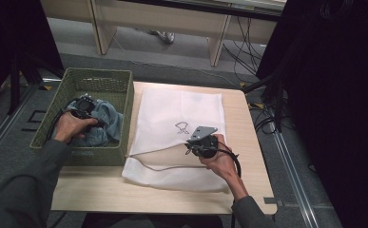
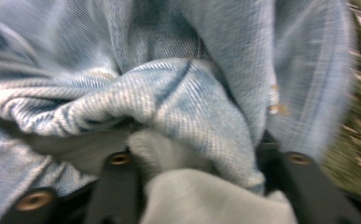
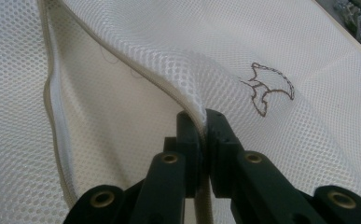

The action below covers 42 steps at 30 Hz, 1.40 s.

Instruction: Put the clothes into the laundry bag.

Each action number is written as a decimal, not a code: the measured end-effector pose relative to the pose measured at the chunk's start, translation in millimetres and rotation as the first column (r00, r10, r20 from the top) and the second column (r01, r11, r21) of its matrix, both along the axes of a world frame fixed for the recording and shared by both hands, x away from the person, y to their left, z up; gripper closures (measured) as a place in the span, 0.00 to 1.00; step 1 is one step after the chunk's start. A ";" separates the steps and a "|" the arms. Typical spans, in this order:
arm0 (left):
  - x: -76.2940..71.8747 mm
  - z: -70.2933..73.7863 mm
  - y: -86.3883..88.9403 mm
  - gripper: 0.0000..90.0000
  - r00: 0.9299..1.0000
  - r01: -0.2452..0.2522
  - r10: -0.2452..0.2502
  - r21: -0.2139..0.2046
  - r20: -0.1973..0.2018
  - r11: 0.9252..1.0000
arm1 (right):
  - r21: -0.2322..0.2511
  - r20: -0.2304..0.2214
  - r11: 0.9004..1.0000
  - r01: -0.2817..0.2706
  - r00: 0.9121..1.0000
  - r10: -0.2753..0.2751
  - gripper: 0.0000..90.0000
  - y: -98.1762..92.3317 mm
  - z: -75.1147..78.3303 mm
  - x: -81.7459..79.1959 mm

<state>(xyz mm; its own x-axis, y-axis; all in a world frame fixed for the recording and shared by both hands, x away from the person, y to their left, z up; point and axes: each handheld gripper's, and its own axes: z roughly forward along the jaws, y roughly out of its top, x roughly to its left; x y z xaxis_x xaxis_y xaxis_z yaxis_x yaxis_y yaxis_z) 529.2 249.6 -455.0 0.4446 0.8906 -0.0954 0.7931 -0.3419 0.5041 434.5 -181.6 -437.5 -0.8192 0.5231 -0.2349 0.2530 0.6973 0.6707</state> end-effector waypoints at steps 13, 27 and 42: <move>-4.2 -26.8 -30.4 0.04 0.995 0.058 -0.052 0.071 -0.081 0.996 | -0.020 0.001 1.000 -0.020 1.000 0.020 0.95 -0.3 -0.4 3.7; 3.3 -21.0 -26.0 0.63 0.997 0.064 -0.058 0.153 -0.044 0.986 | -0.010 -0.002 1.000 -0.025 1.000 0.025 0.95 -0.1 -0.6 3.4; -19.9 41.1 7.6 0.73 0.983 0.043 -0.031 -0.060 0.182 0.997 | 0.007 0.014 1.000 -0.006 1.000 0.006 0.96 -4.1 7.4 0.6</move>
<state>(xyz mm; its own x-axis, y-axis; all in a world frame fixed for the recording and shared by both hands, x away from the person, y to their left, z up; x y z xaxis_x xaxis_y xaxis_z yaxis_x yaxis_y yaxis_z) 509.3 257.2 -413.9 0.4921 0.8680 -0.0662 0.6745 -0.3321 0.6594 435.1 -185.7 -430.2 -0.8191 0.5198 -0.2428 0.2389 0.6939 0.6793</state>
